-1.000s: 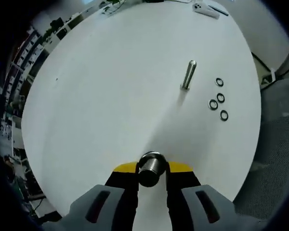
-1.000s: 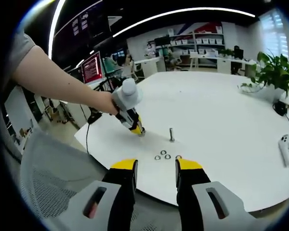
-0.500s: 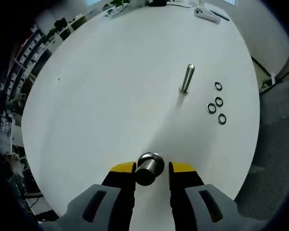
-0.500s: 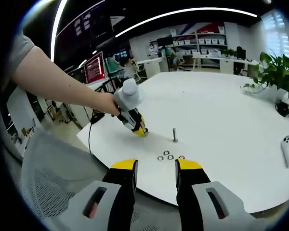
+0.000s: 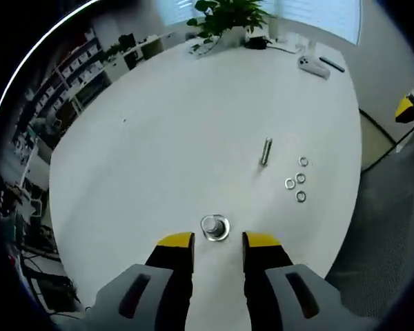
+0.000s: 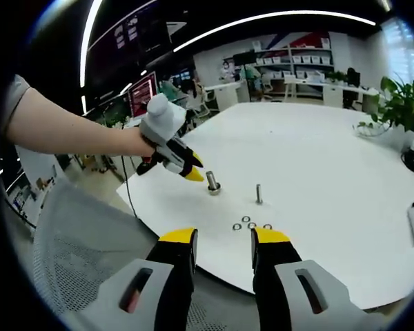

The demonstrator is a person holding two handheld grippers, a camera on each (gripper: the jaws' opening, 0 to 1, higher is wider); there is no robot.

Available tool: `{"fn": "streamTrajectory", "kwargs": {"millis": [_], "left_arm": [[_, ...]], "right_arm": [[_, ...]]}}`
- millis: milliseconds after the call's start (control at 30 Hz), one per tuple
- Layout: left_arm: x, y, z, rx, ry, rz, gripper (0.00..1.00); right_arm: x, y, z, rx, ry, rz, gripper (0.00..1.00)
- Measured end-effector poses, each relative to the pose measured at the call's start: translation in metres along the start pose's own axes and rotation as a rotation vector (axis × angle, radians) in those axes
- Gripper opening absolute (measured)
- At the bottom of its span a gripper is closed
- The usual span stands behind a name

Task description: Place the washer onto the threaded stud by aligning its center hole with the stud, sliding it down to the base, and recovering from edge contact or off-axis alignment until the washer reaches the visible bottom stop.

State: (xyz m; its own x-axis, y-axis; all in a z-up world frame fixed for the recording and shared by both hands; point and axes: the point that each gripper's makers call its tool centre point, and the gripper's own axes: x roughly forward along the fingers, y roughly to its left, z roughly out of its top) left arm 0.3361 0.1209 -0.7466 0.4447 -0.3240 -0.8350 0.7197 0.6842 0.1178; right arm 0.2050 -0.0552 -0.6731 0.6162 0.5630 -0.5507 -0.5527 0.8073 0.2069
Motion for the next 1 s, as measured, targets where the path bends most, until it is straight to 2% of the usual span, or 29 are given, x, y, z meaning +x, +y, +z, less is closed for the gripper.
{"fn": "streamTrajectory", "kwargs": {"millis": [200,267,400,567,667,700,767,900,1000], "left_arm": [[-0.040,-0.007,-0.006,-0.084,-0.111,0.042,0.26],[-0.054,-0.010,-0.014,-0.106,-0.132,0.052,0.27],[-0.088,-0.017,-0.027,-0.218,-0.217,0.081,0.27],[-0.120,-0.023,-0.049,-0.226,-0.224,0.105,0.29],[-0.139,-0.020,-0.058,-0.264,-0.255,0.122,0.30],[-0.145,-0.021,-0.062,-0.302,-0.266,0.117,0.30],[-0.152,-0.021,-0.065,-0.345,-0.294,0.109,0.30],[-0.166,-0.024,-0.076,-0.352,-0.319,0.122,0.31],[-0.169,-0.029,-0.086,-0.397,-0.338,0.101,0.31]], "right_arm": [[0.000,-0.001,-0.001,0.002,-0.001,-0.004,0.34],[0.000,-0.001,0.000,0.000,-0.002,-0.003,0.34],[0.000,-0.003,-0.001,0.004,-0.004,-0.007,0.34],[0.001,-0.001,-0.003,-0.002,0.010,0.001,0.34],[0.001,-0.003,-0.003,0.001,0.012,-0.007,0.34],[0.001,-0.003,-0.004,0.003,0.014,-0.011,0.34],[0.001,-0.004,-0.004,0.004,0.017,-0.013,0.34],[0.000,-0.002,-0.004,-0.007,0.019,-0.010,0.34],[0.001,-0.004,-0.007,-0.004,0.035,-0.019,0.34]]}}
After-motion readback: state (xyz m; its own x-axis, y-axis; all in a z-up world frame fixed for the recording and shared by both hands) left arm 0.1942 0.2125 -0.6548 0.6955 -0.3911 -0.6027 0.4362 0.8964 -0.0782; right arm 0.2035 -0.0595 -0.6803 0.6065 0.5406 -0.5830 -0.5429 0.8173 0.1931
